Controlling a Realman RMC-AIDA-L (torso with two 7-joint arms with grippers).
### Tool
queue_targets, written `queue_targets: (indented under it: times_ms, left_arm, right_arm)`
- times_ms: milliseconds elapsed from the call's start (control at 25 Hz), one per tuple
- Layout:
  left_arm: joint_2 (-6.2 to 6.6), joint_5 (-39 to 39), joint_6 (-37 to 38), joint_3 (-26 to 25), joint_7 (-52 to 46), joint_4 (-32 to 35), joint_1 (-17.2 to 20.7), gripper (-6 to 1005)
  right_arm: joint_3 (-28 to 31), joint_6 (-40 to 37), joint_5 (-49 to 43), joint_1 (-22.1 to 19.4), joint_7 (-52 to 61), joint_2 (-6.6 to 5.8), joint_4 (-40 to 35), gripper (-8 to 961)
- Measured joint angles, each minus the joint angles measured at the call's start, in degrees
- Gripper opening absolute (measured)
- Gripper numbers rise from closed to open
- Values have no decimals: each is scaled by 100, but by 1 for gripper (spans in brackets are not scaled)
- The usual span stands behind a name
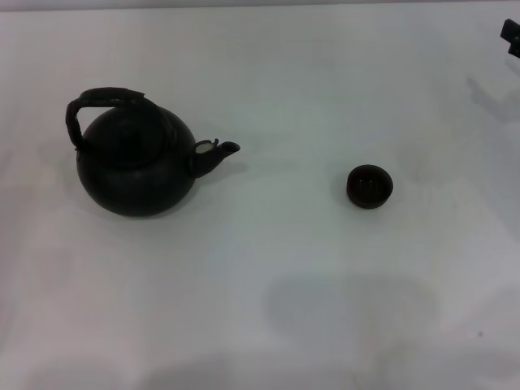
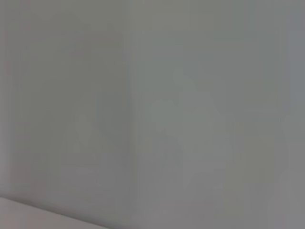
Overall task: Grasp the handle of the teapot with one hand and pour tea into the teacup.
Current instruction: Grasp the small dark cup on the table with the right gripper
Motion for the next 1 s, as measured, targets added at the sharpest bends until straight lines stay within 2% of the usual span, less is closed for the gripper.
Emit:
queue_targets:
  times_ms: [280, 520, 560, 760, 880, 1000]
  left_arm:
    - [14, -30, -37, -4, 131, 17, 41, 816]
    - [-6, -32, -65, -254, 520, -75, 53, 815]
    - [-8, -36, -71, -313, 571, -87, 56, 815]
    - [-12, -48, -38, -605, 656, -154, 14, 815]
    - [-20, -62, -11, -799, 829, -175, -45, 816]
    - [-5, -65, -83, -829, 993, -237, -176, 816]
  right_arm:
    - [-55, 939, -528, -369, 992, -4, -871, 858]
    - [-27, 1197, -724, -508, 1274, -102, -1183, 860]
    - [-39, 1301, -832, -512, 1323, -157, -1230, 861]
    - [-58, 1538, -1197, -421, 1688, -260, -1364, 862]
    - [-108, 1722, -1677, -389, 2185, -255, -1721, 863]
    - [-154, 1913, -2325, -373, 2609, -129, -2112, 864]
